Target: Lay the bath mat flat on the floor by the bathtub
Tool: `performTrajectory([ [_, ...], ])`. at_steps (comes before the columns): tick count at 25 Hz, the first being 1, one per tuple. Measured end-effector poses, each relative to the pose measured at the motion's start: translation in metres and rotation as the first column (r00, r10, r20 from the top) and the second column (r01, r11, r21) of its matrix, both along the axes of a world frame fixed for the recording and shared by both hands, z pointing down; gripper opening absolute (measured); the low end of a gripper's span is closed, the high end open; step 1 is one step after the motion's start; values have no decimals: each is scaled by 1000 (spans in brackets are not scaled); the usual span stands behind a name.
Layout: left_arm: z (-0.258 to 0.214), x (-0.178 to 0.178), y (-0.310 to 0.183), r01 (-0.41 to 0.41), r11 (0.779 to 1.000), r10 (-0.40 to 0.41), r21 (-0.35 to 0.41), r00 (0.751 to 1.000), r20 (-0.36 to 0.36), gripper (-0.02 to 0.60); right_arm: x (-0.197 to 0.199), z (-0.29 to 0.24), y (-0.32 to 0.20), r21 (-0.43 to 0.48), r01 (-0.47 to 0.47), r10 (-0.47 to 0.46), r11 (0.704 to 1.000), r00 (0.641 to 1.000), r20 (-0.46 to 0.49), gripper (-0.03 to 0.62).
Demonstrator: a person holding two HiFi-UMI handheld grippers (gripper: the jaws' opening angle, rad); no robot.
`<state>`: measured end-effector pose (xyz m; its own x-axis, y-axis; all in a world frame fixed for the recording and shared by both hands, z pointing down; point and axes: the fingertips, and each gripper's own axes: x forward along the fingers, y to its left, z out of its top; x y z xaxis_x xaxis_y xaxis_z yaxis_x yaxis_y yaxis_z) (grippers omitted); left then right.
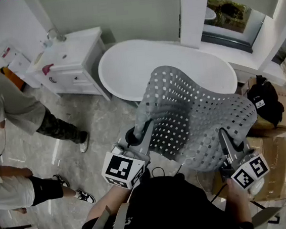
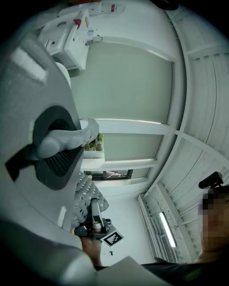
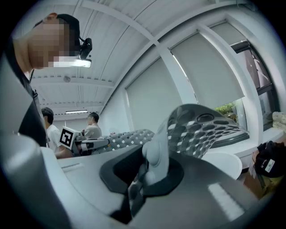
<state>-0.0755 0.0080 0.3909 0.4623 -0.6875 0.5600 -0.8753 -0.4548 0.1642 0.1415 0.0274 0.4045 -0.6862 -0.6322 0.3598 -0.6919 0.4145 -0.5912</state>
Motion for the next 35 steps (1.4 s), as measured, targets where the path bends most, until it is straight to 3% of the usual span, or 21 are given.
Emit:
performTrajectory([
  [14,-8,21,15,30,999,-30,-27,999,-27,25,17,-20,5,-13,21,-20,1000,998,53,21],
  [20,13,54,12,45,998,-46,-36,999,-8,25,59,4,-4,-38,13,-10,999,998,67,21],
  [30,55,36,-36,34,999,-34,0,999,-40,25,41,49,-42,-38,9,-8,999,1000,27,21],
  [35,-26,13,24,-35,999,37,21,993,-114,25,19,-44,32,-32,-69,68,997,997,-34,21],
])
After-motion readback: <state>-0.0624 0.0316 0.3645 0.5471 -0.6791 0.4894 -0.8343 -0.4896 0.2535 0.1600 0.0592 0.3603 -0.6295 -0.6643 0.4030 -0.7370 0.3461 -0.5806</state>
